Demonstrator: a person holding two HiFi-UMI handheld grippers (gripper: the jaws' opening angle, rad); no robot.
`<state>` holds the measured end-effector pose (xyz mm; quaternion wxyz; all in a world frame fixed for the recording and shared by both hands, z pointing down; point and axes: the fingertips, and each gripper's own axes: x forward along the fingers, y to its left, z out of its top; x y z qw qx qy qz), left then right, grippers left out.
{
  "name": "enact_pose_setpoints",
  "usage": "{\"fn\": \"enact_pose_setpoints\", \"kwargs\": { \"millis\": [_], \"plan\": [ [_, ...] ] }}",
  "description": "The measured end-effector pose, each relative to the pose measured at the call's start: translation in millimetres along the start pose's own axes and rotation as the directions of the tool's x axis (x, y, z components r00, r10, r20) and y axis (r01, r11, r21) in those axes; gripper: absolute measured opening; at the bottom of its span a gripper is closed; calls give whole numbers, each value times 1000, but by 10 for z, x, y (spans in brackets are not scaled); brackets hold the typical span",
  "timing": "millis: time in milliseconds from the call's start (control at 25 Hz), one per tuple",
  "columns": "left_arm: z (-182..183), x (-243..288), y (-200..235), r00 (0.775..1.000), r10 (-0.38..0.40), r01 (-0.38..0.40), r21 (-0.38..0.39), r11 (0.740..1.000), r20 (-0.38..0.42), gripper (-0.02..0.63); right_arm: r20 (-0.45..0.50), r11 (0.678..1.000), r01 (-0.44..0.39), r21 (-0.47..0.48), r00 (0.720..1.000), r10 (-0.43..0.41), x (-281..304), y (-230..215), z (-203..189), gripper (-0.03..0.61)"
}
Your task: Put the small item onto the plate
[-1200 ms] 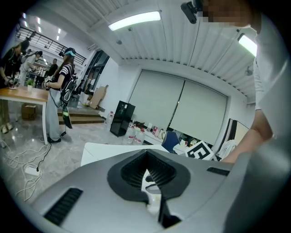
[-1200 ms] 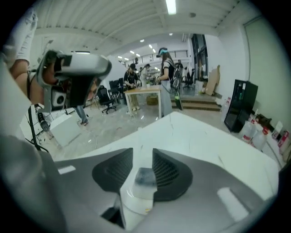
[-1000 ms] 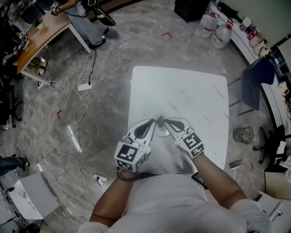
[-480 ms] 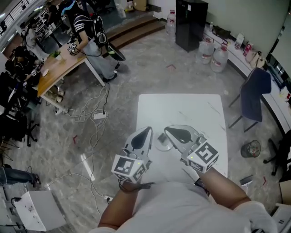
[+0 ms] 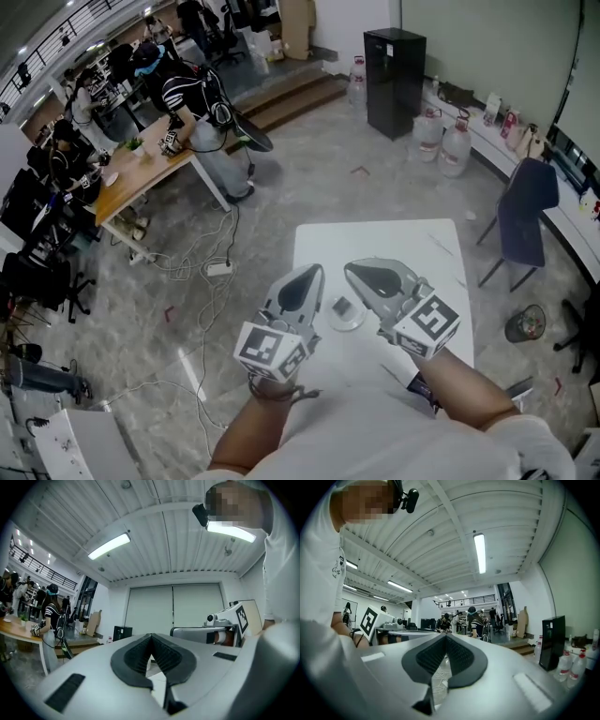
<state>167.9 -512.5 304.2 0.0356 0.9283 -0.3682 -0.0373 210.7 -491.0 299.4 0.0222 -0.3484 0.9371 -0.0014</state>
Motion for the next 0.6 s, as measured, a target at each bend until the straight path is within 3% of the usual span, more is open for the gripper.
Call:
{"fn": "enact_pose_setpoints", "kwargs": {
  "millis": [600],
  "plan": [
    [169, -4, -84, 999, 3, -5, 35, 999, 45, 6, -24, 1000, 22, -20, 999, -22, -46, -50, -35, 2]
  ]
}}
